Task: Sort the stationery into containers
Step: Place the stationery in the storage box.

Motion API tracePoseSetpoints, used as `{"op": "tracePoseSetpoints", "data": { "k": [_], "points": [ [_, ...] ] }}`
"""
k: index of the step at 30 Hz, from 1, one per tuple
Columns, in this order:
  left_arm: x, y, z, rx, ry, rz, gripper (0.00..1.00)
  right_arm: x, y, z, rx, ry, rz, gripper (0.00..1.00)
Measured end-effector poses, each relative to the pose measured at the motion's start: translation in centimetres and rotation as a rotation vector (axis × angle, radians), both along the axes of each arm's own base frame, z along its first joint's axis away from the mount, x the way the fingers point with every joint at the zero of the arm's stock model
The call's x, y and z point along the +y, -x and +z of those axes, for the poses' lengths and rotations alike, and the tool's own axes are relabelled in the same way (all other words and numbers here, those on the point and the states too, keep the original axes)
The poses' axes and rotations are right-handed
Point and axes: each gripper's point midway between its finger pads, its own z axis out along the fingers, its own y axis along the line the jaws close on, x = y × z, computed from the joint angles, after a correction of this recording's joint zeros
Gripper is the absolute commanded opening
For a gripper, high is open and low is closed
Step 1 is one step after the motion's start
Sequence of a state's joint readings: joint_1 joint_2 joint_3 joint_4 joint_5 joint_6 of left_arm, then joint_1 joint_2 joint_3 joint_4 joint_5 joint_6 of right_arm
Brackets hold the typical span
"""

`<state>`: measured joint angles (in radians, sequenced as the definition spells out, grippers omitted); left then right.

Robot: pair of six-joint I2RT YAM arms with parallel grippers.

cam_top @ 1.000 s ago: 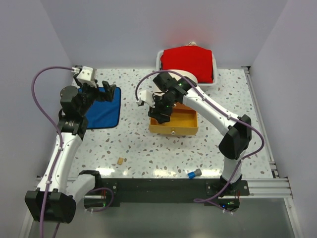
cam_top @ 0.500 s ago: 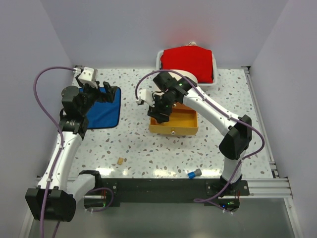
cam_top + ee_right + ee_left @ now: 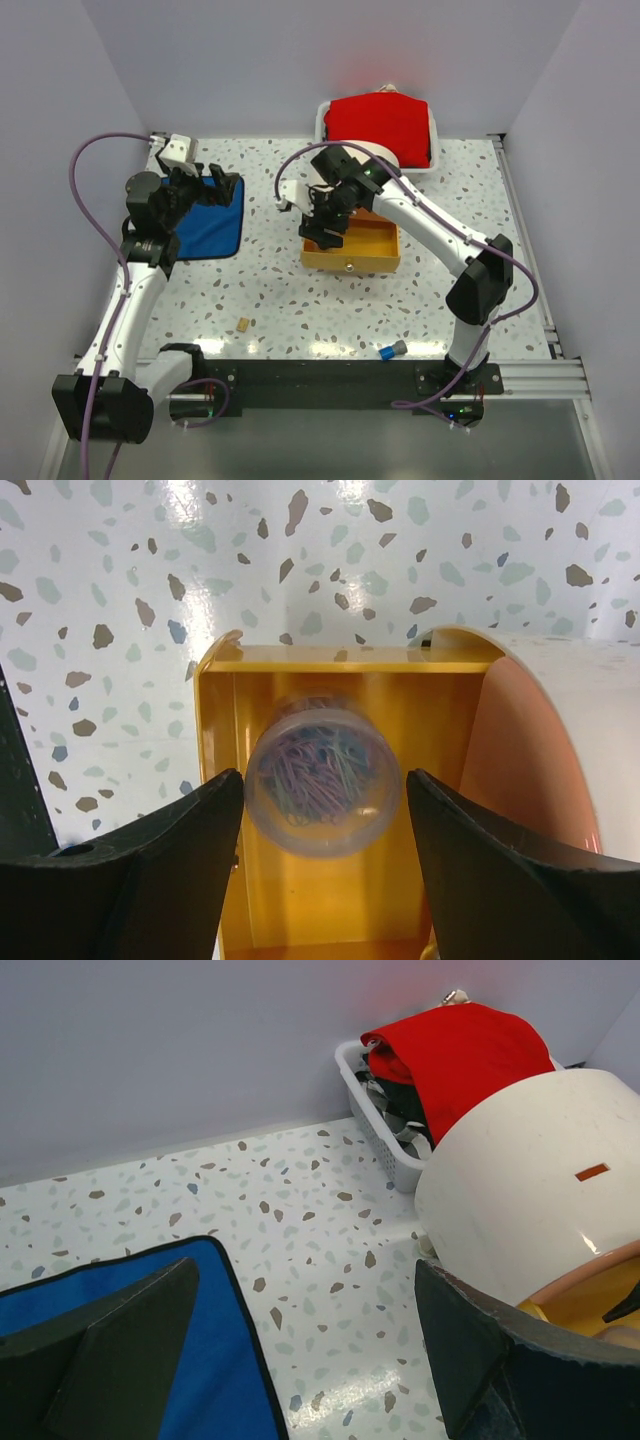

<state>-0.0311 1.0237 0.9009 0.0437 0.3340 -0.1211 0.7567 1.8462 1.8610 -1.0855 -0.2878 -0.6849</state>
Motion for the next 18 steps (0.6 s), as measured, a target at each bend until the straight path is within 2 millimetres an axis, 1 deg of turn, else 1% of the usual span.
{"op": "tracePoseSetpoints", "data": {
  "k": [7,12,14,15,18],
  "points": [
    [0.1,0.0,0.0,0.000,0.000,0.003,0.93,0.2,-0.1,-0.7,0.008,0.000,-0.041,0.72],
    [0.1,-0.1,-0.2,0.005,0.000,0.001,0.93,0.4,-0.3,-0.6,0.009,-0.010,-0.059,0.72],
    [0.1,-0.2,-0.4,0.009,0.000,0.001,0.93,0.5,-0.3,-0.1,0.007,-0.019,-0.068,0.72],
    [0.1,-0.3,-0.5,0.011,0.000,0.001,0.93,0.6,-0.5,0.5,-0.001,-0.031,-0.073,0.72],
    [0.1,-0.5,-0.7,0.016,0.000,-0.001,0.93,0.8,-0.9,3.0,-0.060,-0.079,-0.079,0.72]
  ]
}}
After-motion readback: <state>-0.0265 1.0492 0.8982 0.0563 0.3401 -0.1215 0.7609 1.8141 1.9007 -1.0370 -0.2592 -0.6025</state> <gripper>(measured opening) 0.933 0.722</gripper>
